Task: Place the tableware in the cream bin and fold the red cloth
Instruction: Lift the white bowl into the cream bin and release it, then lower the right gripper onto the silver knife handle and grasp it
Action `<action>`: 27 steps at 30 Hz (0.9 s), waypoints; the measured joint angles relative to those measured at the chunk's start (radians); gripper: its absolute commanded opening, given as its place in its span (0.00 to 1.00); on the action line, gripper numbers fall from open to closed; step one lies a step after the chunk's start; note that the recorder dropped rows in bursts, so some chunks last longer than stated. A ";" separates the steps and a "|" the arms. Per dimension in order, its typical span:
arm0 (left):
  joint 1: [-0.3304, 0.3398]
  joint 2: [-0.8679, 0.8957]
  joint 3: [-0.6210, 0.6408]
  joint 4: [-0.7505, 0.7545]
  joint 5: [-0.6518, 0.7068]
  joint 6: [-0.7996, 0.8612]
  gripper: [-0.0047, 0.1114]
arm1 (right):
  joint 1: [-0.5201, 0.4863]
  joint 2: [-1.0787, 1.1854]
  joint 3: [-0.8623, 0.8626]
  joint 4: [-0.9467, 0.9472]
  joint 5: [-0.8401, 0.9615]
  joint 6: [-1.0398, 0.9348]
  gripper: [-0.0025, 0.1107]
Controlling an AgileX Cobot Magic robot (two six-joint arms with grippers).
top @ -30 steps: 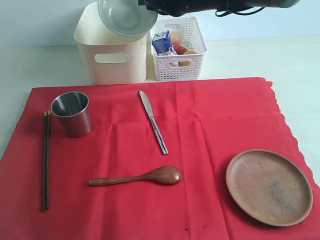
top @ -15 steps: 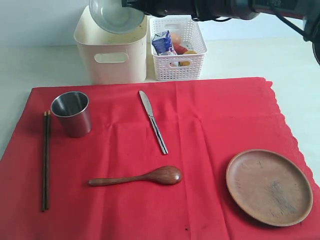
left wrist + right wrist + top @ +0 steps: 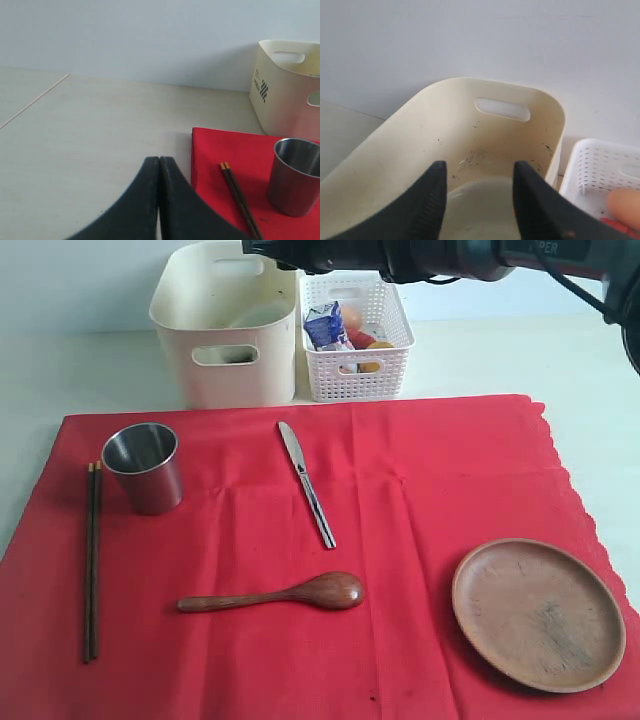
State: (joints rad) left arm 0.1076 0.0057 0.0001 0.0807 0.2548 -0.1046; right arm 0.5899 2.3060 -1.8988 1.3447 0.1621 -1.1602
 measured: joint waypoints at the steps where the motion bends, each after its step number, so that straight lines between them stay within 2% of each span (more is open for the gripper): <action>1: 0.000 0.000 0.000 0.000 0.000 0.000 0.05 | 0.000 0.000 0.000 0.000 0.000 0.000 0.53; 6: 0.000 0.000 0.000 0.000 0.000 0.000 0.05 | 0.000 0.000 0.000 -0.009 0.012 0.000 0.55; 9: 0.000 0.000 0.000 0.000 0.000 0.000 0.05 | -0.002 -0.020 0.000 -0.148 0.097 0.074 0.52; 11: 0.000 0.000 0.000 0.000 0.000 0.000 0.05 | -0.010 -0.053 0.000 -0.285 0.168 0.172 0.46; 13: 0.000 0.000 0.000 0.000 0.000 0.000 0.05 | -0.028 -0.087 -0.006 -0.425 0.251 0.279 0.34; 14: 0.000 0.000 0.000 0.000 0.000 0.000 0.05 | -0.035 -0.097 -0.006 -0.455 0.285 0.307 0.22; 17: 0.000 0.000 0.000 0.000 0.000 0.000 0.05 | -0.055 -0.133 -0.006 -0.545 0.468 0.350 0.02; 21: 0.000 0.000 0.000 0.000 0.000 0.000 0.05 | -0.059 -0.162 -0.006 -0.601 0.604 0.395 0.02; 27: 0.000 0.000 0.000 0.000 0.000 0.000 0.05 | -0.063 -0.221 0.016 -0.690 0.679 0.468 0.02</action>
State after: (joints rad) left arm 0.1076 0.0057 0.0001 0.0807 0.2548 -0.1046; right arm 0.5273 2.0848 -1.8832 0.6545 0.8415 -0.6919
